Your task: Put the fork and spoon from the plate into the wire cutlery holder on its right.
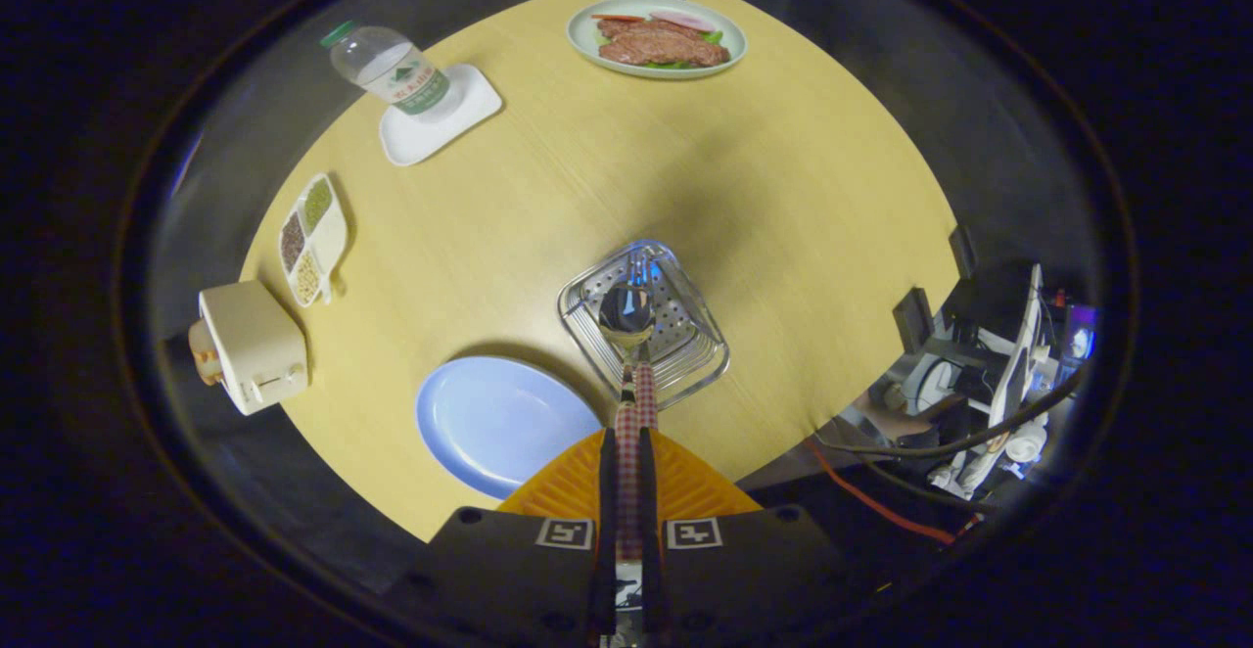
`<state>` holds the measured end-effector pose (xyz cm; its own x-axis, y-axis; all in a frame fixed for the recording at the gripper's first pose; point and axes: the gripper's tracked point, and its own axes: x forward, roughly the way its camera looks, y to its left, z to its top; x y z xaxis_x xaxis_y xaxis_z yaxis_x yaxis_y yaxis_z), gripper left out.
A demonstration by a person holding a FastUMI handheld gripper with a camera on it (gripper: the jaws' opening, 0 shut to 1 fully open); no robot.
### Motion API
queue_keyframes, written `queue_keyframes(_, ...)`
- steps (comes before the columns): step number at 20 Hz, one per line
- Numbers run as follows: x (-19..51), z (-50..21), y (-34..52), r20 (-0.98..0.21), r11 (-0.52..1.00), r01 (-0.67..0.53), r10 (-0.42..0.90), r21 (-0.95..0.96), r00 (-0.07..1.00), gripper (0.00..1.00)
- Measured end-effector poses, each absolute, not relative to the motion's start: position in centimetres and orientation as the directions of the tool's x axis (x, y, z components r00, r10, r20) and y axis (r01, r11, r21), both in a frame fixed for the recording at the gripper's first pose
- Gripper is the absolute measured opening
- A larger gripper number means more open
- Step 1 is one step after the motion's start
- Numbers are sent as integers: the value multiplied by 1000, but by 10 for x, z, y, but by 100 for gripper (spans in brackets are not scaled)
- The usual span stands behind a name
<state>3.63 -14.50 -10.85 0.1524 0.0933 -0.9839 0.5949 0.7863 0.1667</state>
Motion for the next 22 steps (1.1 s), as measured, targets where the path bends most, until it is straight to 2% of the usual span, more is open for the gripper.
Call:
queue_keyframes(5, 42, -116, -147, -981, 786, 588, 140, 194, 137, 16)
queue_keyframes(8, 51, -114, -143, -974, 780, 584, 154, 224, 167, 18)
queue_keyframes(10, 54, -109, -139, -968, 774, 584, 162, 246, 193, 23)
queue_keyframes(16, 40, -98, -132, -958, 796, 548, 133, 256, 254, 69)
queue_keyframes(20, 45, -75, -133, -925, 820, 508, 65, 263, 374, 99)
queue_keyframes(22, 44, -62, -138, -898, 855, 464, 6, 233, 440, 99)
